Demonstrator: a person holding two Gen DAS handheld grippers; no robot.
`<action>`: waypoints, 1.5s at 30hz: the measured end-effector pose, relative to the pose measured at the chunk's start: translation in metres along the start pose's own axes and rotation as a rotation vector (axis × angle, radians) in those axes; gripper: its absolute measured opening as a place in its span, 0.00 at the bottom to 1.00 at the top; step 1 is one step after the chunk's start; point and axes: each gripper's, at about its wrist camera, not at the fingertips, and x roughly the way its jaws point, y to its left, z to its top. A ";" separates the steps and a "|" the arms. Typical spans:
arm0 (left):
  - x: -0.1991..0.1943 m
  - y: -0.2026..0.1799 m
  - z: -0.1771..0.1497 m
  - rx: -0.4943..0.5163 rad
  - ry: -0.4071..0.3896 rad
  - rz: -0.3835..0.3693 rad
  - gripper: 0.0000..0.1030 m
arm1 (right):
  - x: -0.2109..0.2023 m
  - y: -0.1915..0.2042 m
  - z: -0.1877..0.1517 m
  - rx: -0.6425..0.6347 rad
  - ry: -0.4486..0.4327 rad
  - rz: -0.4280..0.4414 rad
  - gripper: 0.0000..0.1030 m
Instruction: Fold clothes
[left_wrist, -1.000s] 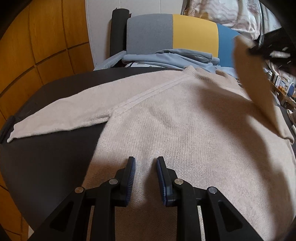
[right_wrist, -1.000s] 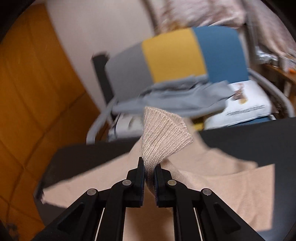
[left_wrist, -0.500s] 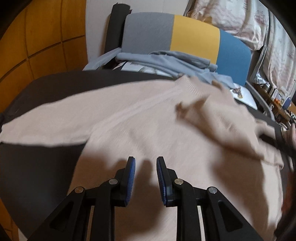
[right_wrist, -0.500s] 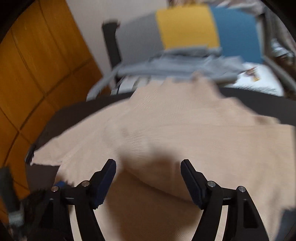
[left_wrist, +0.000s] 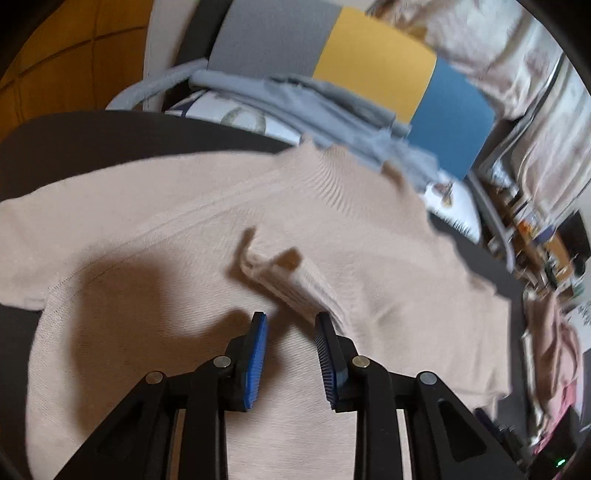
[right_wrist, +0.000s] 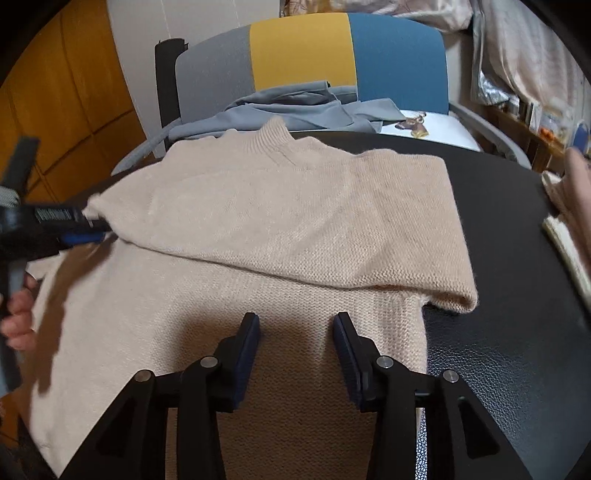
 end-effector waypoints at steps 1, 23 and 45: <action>0.003 -0.003 0.001 0.007 0.008 0.015 0.31 | 0.001 0.001 0.000 -0.007 -0.002 -0.006 0.44; 0.032 0.007 0.008 -0.133 0.031 -0.066 0.37 | 0.000 -0.003 -0.002 0.005 -0.015 0.026 0.48; -0.006 0.029 0.025 0.026 -0.085 -0.152 0.04 | 0.004 -0.075 0.013 0.161 -0.024 0.051 0.08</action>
